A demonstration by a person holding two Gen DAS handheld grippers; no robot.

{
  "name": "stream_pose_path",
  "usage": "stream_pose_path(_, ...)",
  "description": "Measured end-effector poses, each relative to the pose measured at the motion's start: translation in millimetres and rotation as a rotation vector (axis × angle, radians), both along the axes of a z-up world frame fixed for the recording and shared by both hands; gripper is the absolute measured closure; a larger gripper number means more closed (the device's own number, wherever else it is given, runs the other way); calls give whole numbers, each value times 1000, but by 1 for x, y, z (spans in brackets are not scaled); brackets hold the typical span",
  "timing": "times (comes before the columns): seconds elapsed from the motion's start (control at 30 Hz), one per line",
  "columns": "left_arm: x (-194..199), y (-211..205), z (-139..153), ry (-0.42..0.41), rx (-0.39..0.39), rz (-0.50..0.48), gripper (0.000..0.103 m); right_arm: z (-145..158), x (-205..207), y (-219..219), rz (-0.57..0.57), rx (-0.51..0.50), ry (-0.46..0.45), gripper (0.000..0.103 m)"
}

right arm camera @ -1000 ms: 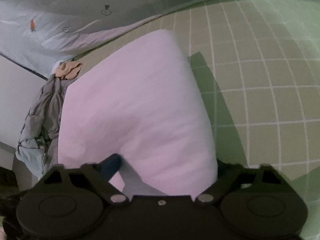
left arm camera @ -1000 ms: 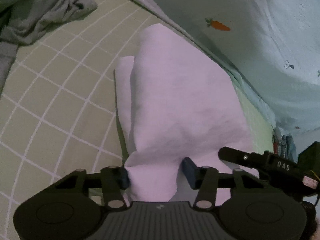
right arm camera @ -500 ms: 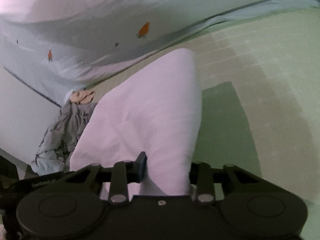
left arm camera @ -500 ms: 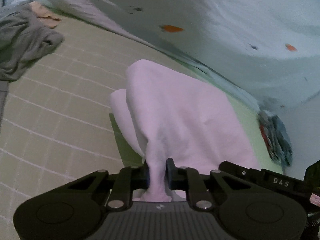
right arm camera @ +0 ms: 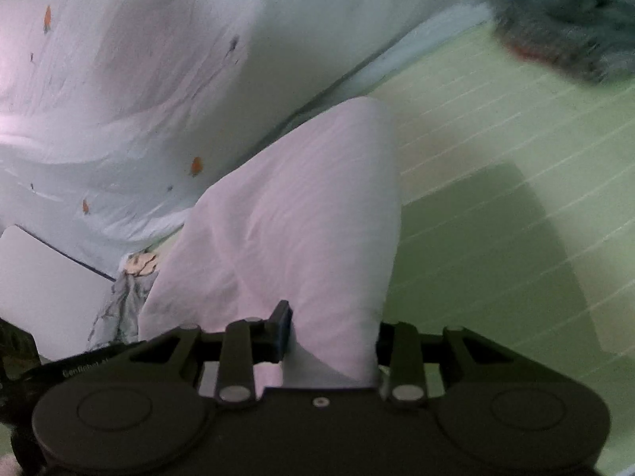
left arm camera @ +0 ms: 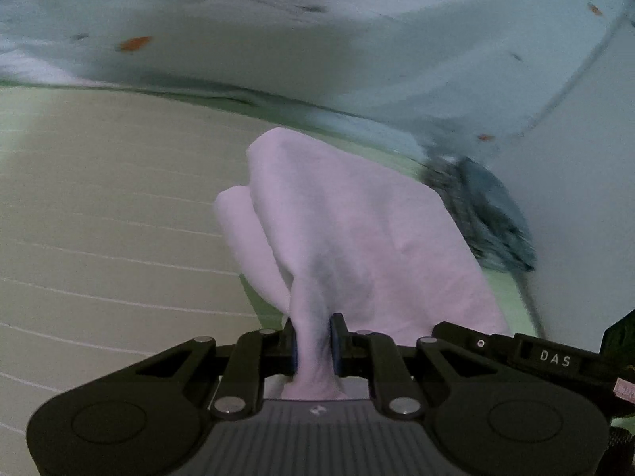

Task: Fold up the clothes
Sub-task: 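Carry the shirt bundle with both grippers onto the folded clothes stack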

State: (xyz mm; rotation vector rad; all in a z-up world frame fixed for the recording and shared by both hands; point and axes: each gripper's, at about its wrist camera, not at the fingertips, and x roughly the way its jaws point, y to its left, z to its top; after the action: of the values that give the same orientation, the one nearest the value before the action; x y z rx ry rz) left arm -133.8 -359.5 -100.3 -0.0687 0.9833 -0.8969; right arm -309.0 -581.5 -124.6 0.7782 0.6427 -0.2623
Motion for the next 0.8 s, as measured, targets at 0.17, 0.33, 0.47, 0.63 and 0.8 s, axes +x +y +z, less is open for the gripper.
stream_pose_path(0.17, -57, -101, 9, 0, -40, -78, 87, 22, -62, -83, -26, -91, -3, 70)
stream_pose_path(0.33, -90, -191, 45, -101, -65, -202, 87, 53, -109, -159, -59, -148, -43, 70)
stream_pose_path(0.47, -86, -256, 65, -111, -133, -236, 87, 77, -116, -223, -72, -191, -103, 70)
stream_pose_path(0.63, -64, -342, 90, -152, -214, -247, 87, 106, -95, -314, -70, -278, -164, 70)
stream_pose_path(0.8, -40, -394, 58, -163, -150, -193, 80, 120, -51, -398, -77, -407, -183, 62)
